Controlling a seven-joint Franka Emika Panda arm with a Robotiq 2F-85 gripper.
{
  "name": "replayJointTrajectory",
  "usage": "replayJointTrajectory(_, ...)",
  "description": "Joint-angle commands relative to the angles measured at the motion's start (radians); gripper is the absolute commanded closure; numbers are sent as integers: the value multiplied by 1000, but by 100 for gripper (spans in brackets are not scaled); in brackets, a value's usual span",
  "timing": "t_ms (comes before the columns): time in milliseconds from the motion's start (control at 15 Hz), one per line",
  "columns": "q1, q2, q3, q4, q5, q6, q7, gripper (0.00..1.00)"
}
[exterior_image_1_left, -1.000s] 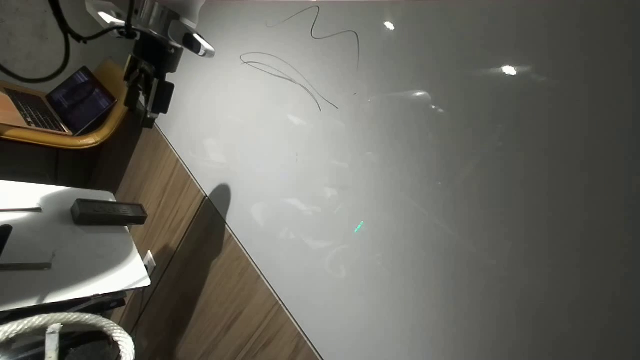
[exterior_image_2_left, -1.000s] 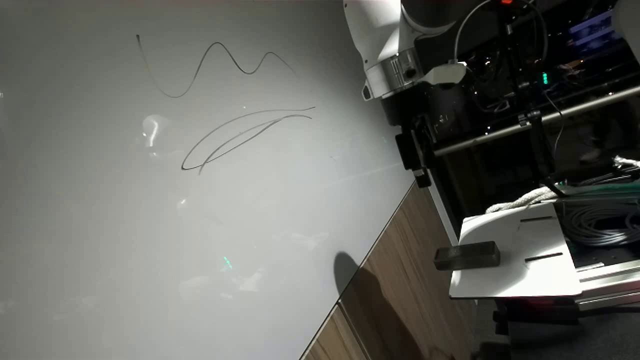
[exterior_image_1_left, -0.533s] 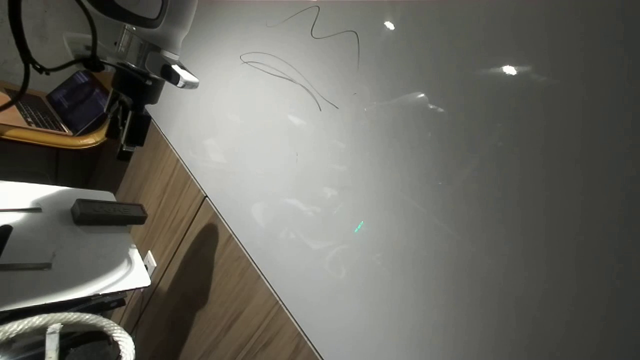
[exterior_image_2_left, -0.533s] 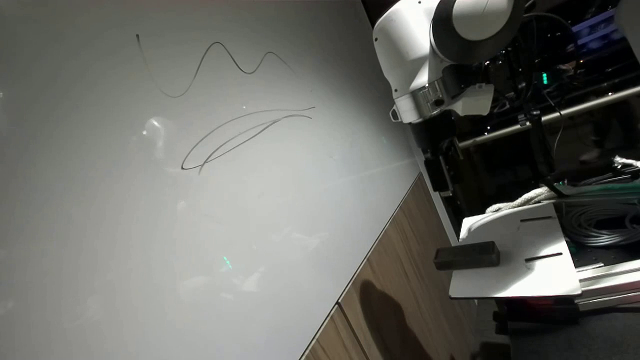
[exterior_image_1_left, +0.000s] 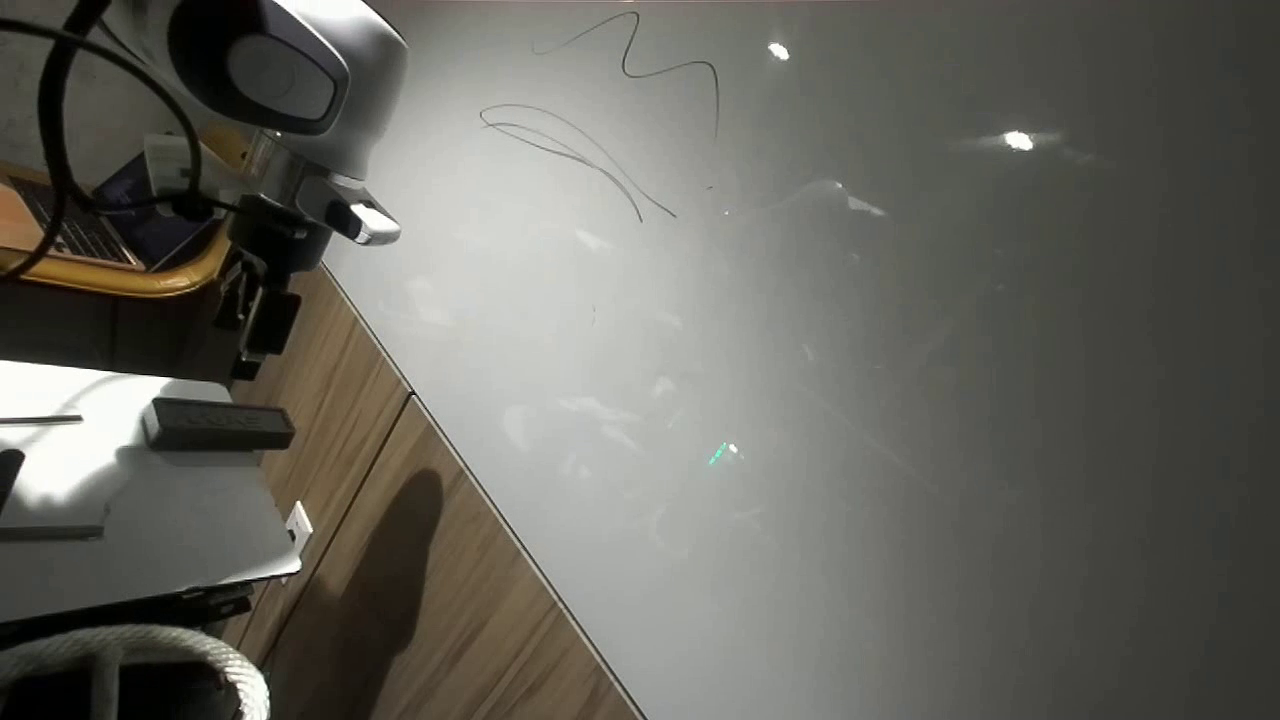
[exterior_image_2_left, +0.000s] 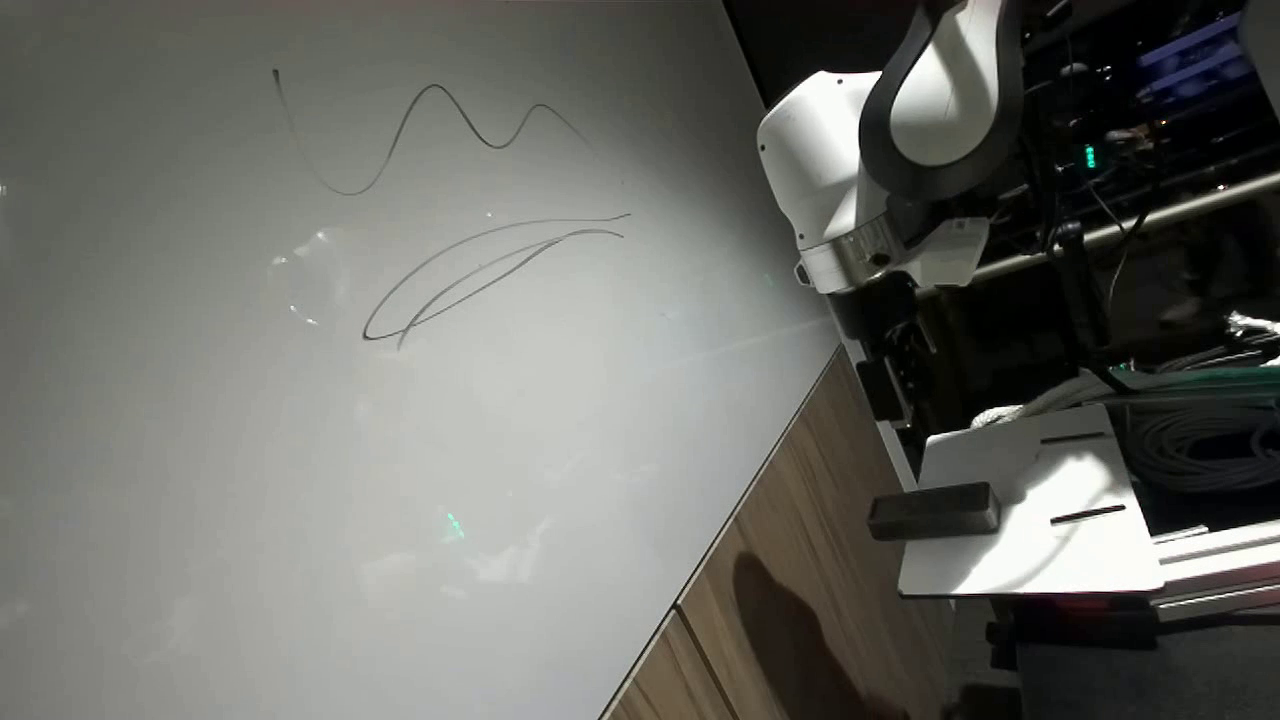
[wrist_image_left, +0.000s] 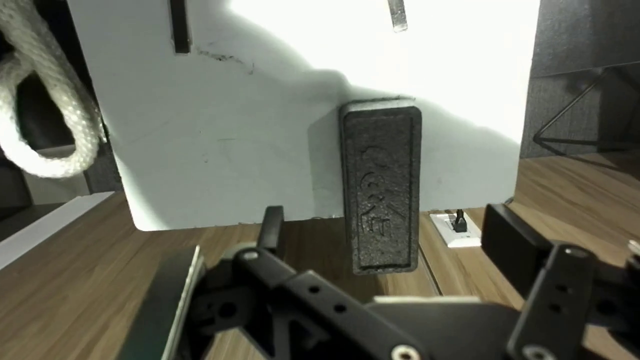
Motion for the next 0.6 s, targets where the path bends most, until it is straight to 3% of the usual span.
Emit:
replayJointTrajectory(0,25,74,3,8,-16,50,12,0)
replayJointTrajectory(533,37,222,-19,51,-49,101,2,0)
